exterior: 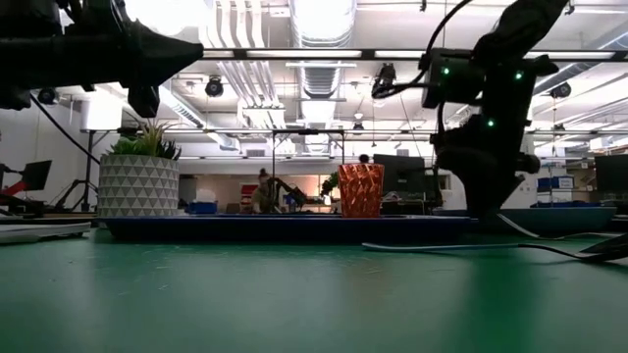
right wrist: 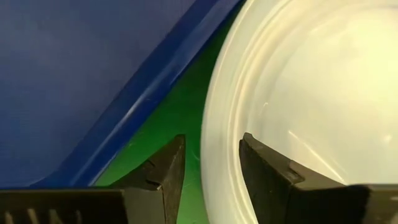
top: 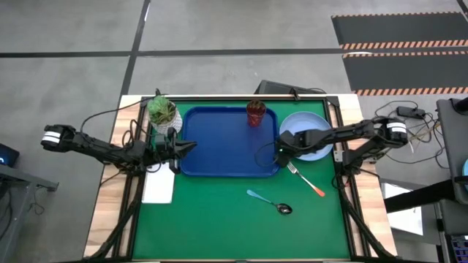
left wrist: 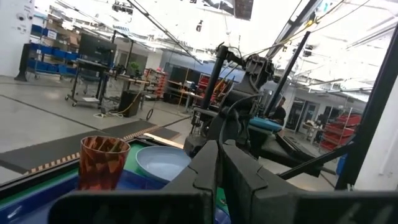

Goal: Pick and place plate/cup/fork/spoon on tray
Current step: Put the light blue plate on the blue serving tray to the left of the brown cup

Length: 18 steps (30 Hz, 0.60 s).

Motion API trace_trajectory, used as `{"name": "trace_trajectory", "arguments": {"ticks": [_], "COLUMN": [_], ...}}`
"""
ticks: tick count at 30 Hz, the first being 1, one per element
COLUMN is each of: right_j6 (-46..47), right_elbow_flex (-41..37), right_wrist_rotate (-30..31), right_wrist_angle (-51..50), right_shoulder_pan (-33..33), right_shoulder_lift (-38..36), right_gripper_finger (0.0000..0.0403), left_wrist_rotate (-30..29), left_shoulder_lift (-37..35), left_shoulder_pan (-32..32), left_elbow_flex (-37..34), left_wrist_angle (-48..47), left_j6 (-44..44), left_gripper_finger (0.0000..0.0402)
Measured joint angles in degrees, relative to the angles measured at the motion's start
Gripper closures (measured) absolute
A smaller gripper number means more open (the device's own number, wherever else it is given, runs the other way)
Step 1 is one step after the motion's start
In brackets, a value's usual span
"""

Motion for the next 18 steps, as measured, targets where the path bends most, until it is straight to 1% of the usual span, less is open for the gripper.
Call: {"name": "trace_trajectory", "arguments": {"ticks": [4,10,12,18], "right_j6": [0.56,2.77,2.64,2.85], "right_elbow_flex": [0.0,0.0,0.04,1.04], "right_wrist_rotate": [-0.01,0.4,0.79,0.9], "right_wrist_angle": [-0.04,-0.45,-0.85,-3.0], "right_shoulder_pan": [0.0,0.02,0.02,0.16], "right_shoulder_lift": [1.64,1.51,0.91,-0.94], "right_gripper_finger": [0.029,0.0366,0.0384,0.0389], "left_wrist_rotate": [0.0,0.0,0.0,0.02], "left_shoulder_lift": [0.1,0.33,0.33,0.37], "left_shoulder_pan": [0.0,0.0,0.0,-0.01], "left_elbow_flex": [0.0,0.0,0.0,-0.01], "left_wrist_angle": [-0.04,-0.11,-0.12,-0.12], "left_j6": [0.0,0.01,0.02,0.0], "left_gripper_finger": [0.04,0.04,0.04,0.04]}}
